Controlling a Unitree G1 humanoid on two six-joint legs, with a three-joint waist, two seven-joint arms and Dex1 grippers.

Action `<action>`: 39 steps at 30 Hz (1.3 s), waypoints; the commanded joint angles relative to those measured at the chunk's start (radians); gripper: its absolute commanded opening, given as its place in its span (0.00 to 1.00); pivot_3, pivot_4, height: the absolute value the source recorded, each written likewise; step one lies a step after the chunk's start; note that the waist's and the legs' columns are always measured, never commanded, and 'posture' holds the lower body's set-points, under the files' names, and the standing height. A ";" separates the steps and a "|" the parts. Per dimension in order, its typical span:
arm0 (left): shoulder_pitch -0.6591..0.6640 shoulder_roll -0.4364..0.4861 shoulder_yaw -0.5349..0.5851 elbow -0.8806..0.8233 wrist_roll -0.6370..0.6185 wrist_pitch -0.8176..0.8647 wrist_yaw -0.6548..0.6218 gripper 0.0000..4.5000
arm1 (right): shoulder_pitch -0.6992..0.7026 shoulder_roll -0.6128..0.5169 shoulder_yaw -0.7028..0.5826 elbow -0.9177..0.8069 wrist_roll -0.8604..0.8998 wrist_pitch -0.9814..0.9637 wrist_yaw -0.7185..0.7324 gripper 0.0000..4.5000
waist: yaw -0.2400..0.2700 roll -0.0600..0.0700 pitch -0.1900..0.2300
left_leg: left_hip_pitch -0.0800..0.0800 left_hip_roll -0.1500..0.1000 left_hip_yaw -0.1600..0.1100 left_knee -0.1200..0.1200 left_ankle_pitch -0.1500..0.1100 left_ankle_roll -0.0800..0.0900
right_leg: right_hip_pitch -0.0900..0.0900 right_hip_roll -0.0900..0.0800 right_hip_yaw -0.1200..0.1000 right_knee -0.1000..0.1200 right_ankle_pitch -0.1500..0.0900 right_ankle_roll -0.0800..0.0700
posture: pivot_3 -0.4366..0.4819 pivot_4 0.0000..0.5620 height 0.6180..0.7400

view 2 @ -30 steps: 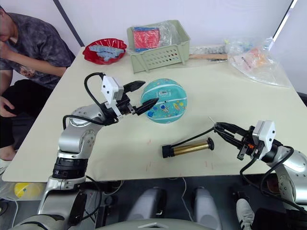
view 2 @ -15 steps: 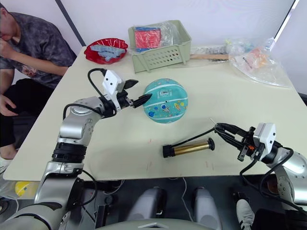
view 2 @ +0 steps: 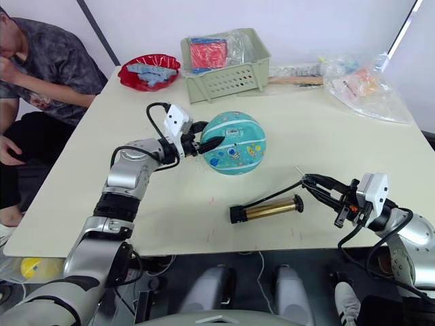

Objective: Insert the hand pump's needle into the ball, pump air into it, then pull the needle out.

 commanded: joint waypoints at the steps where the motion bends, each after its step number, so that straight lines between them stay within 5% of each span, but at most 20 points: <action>1: -0.002 -0.009 0.005 -0.024 -0.001 -0.022 0.002 0.46 | -0.009 -0.011 -0.004 -0.051 0.025 0.019 -0.007 0.08 | 0.000 0.000 0.000 | 0.000 0.000 0.000 0.000 0.000 0.000 | 0.000 0.000 0.000 0.000 0.000 0.000 | 0.48 0.27 0.98; 5: 0.008 -0.023 0.020 -0.039 -0.007 -0.016 0.021 0.22 | -0.019 -0.016 0.003 -0.064 0.026 0.053 -0.020 0.08 | -0.001 0.000 0.000 | 0.000 0.000 0.000 0.000 0.000 0.000 | 0.000 0.000 0.000 0.000 0.000 0.000 | 0.48 0.27 0.98; 10: 0.043 -0.044 0.021 -0.089 -0.008 -0.009 0.048 0.12 | -0.067 -0.028 0.022 -0.109 0.043 0.180 -0.090 0.08 | -0.003 0.000 0.000 | 0.000 0.000 0.000 0.000 0.000 0.000 | 0.000 0.000 0.000 0.001 0.000 0.000 | 0.48 0.27 0.98; 23: 0.103 -0.087 0.016 -0.151 0.006 -0.043 0.120 0.10 | -0.402 -0.125 0.185 -0.196 0.014 0.738 -0.355 0.08 | 0.001 0.000 0.000 | 0.000 0.000 -0.001 0.000 0.000 0.000 | -0.001 -0.001 -0.001 0.001 0.000 0.000 | 0.48 0.27 0.98; 39: 0.139 -0.100 0.020 -0.178 0.009 -0.157 0.129 0.09 | -0.781 -0.098 0.253 -0.081 0.112 1.234 -0.392 0.08 | -0.005 0.000 0.000 | -0.002 0.000 -0.001 0.000 0.000 0.000 | -0.003 -0.002 -0.001 0.001 0.000 -0.001 | 0.48 0.27 0.98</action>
